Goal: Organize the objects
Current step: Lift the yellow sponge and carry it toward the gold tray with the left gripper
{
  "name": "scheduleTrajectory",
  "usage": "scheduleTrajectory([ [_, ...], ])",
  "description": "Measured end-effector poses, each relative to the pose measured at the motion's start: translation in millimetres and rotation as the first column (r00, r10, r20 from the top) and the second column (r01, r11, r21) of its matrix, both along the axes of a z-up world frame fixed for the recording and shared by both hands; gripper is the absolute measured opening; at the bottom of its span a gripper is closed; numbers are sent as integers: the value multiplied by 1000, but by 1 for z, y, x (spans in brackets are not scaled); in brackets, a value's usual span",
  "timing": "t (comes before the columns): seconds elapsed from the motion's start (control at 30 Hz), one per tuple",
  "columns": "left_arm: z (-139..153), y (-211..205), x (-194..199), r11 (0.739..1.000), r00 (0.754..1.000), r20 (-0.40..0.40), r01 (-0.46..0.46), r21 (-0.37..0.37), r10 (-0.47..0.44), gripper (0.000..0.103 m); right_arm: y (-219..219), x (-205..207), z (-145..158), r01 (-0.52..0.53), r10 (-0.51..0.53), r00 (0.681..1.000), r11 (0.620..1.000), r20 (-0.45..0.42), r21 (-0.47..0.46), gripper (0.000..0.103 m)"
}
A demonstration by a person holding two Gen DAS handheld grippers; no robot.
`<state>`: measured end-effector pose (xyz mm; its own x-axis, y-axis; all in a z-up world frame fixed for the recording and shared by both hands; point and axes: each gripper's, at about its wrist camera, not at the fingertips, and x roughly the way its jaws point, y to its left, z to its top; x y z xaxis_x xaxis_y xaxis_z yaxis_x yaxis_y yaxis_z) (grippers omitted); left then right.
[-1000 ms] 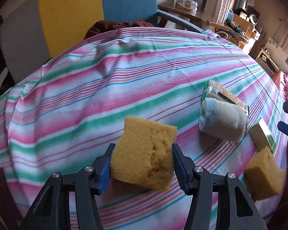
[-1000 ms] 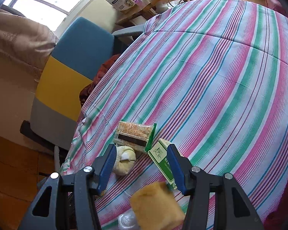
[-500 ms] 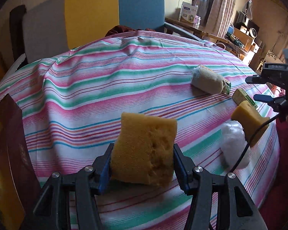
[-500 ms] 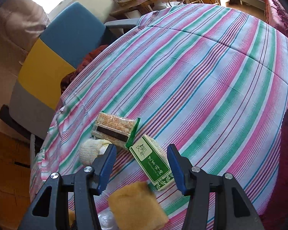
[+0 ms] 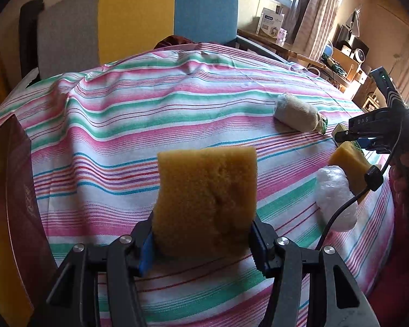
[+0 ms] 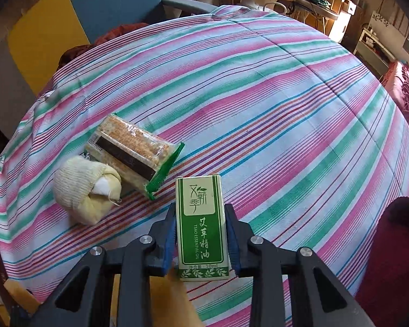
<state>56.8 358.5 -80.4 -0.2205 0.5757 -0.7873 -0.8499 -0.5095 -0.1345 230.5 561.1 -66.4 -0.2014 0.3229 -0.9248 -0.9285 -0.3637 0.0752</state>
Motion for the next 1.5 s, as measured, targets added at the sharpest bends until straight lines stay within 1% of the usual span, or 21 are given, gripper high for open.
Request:
scheduleTrajectory([
  [0.07, -1, 0, 2, 1000, 1000, -16, 4, 1, -4, 58, 0, 0, -2, -2, 2, 1000, 1000, 25, 9, 31],
  [0.13, -1, 1, 5, 1000, 999, -37, 14, -7, -14, 58, 0, 0, -7, -4, 4, 999, 1000, 53, -3, 31],
  [0.37, -3, -4, 6, 1000, 998, -58, 16, 24, -15, 57, 3, -7, -10, -9, 8, 997, 1000, 75, 8, 31],
  [0.7, -2, -8, 0, 998, 1000, -4, 0, 69, 1, 56, 0, -12, -11, -11, 10, 996, 1000, 88, 12, 31],
  [0.83, -1, -7, 1, 998, 1000, -8, -2, 64, 2, 56, 0, -16, -12, -25, 23, 994, 999, 104, 22, 31],
  [1.13, -1, -6, 7, 999, 998, -58, 9, 35, -7, 56, -4, -18, -13, -37, 33, 992, 999, 118, 34, 31],
  [1.23, -1, -6, 6, 999, 998, -57, 4, 32, -2, 55, -5, -17, -11, -44, 39, 991, 998, 128, 43, 31],
  [1.37, 11, -12, 9, 999, 998, -62, -20, 39, 23, 55, -11, -19, -9, -53, 46, 990, 997, 136, 51, 30],
  [1.5, 48, -29, 16, 994, 992, -117, -26, 103, 39, 55, -16, -22, -7, -62, 53, 988, 996, 144, 59, 30],
])
